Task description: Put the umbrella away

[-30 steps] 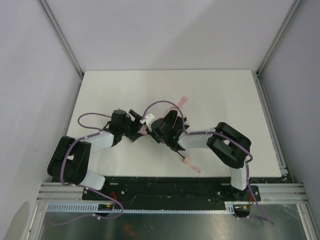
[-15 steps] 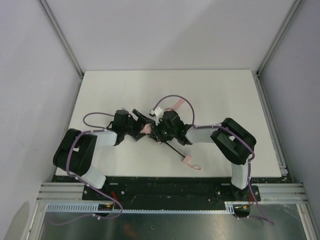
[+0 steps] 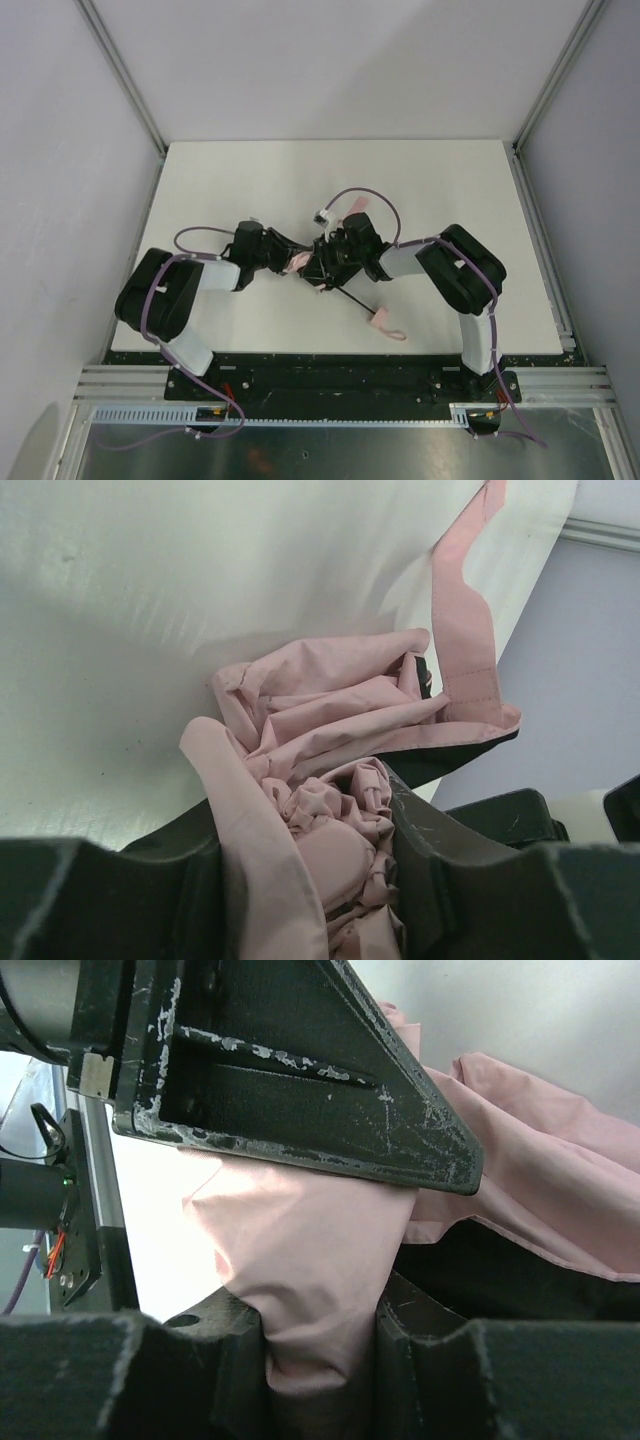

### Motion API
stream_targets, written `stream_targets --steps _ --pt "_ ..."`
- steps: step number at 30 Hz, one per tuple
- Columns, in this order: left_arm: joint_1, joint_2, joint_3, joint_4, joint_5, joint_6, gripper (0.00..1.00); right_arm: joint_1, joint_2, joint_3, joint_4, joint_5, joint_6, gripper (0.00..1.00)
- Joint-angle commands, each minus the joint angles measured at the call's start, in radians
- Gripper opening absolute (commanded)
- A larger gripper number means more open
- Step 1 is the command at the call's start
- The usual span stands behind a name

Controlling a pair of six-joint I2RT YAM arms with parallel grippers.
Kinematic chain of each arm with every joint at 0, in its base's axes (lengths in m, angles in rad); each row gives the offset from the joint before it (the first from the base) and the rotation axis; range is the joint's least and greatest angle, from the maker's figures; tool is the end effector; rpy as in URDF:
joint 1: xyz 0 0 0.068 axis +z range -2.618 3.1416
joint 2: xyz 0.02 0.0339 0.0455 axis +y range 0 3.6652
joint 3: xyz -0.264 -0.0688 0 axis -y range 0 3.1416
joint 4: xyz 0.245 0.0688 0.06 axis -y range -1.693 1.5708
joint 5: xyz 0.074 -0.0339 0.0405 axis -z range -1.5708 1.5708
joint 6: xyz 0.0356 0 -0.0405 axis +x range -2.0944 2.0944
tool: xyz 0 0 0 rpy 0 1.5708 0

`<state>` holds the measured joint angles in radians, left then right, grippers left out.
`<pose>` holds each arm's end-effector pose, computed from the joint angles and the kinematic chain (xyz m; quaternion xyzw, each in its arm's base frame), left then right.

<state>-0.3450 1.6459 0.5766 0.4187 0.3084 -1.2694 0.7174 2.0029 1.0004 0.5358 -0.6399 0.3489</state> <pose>0.2750 -0.1103 0.1254 -0.3338 0.8229 -0.4121 0.2040 0.2909 0.2820 0.1329 -0.3102 0.7643 0.4836 0.2926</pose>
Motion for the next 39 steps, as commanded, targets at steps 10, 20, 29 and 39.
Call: stream_targets --steps 10,20,29,39 --pt "-0.019 0.002 -0.056 0.031 -0.032 0.027 0.0 0.034 -0.099 0.111 -0.435 0.224 -0.07 0.47" --pt "-0.018 -0.02 -0.054 -0.092 -0.019 0.001 0.0 0.238 -0.277 0.119 -0.62 0.874 -0.382 0.99" --pt "-0.008 -0.049 0.012 -0.319 -0.044 0.024 0.0 0.47 -0.13 0.122 -0.378 1.241 -0.669 0.99" --pt "-0.001 -0.073 0.017 -0.355 -0.018 0.028 0.0 0.487 0.069 0.139 -0.195 1.538 -0.795 0.69"
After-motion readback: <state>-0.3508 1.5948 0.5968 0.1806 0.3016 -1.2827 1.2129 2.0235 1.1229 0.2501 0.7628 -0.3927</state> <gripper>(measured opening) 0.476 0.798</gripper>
